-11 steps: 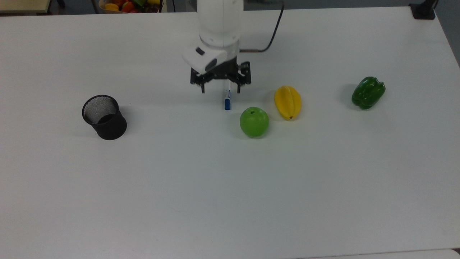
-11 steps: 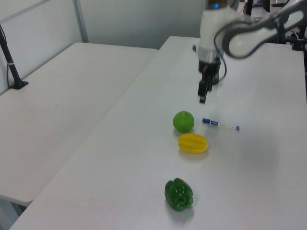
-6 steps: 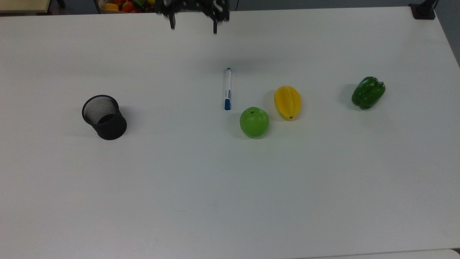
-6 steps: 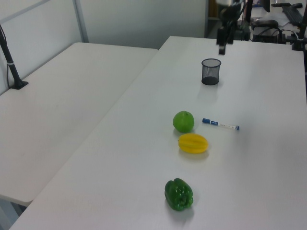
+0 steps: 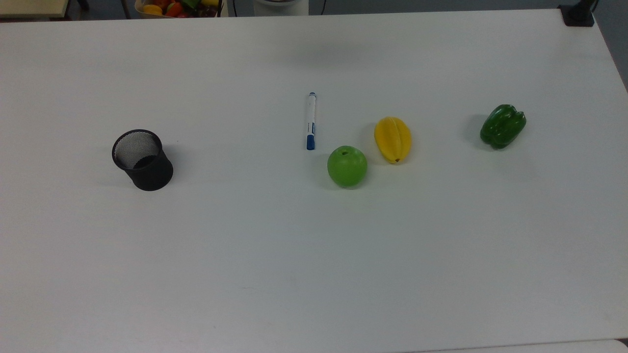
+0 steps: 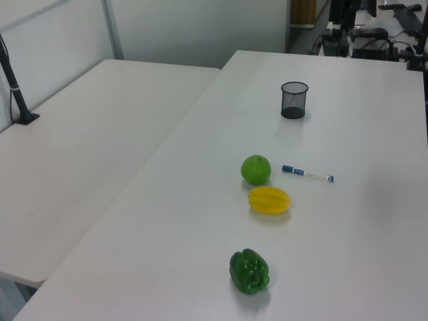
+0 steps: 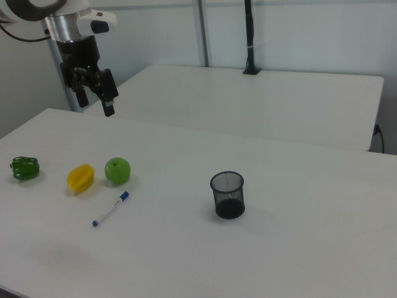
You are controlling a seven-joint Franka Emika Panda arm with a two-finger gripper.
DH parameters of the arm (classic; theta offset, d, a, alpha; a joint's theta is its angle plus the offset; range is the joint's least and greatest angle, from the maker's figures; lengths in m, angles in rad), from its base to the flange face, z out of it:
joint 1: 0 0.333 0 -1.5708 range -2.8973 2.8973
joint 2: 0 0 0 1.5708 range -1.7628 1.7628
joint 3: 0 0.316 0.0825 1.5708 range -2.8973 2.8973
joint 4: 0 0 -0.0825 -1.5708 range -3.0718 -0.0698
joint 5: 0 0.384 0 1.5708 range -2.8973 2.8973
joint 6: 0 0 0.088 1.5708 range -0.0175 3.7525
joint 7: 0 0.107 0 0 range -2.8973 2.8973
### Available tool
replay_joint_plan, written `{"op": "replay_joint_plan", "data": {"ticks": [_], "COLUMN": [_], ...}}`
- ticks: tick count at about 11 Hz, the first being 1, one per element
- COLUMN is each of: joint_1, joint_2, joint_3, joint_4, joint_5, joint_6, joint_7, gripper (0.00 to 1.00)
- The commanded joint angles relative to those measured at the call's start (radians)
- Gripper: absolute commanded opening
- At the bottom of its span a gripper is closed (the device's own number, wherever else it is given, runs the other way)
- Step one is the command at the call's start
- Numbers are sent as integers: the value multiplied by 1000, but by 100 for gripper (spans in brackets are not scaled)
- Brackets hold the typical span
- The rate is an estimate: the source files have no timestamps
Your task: Take marker pen
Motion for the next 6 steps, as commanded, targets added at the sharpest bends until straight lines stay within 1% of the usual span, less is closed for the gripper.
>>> {"op": "replay_joint_plan", "data": {"ticks": [1, 3, 6], "joint_1": [108, 108, 106], "joint_2": [-5, -4, 2], "joint_3": [-120, -120, -120], "joint_4": [-33, -38, -38], "joint_5": [19, 18, 19], "joint_6": [89, 125, 128], "joint_7": [-148, -153, -153], "gripper": [100, 100, 100]}}
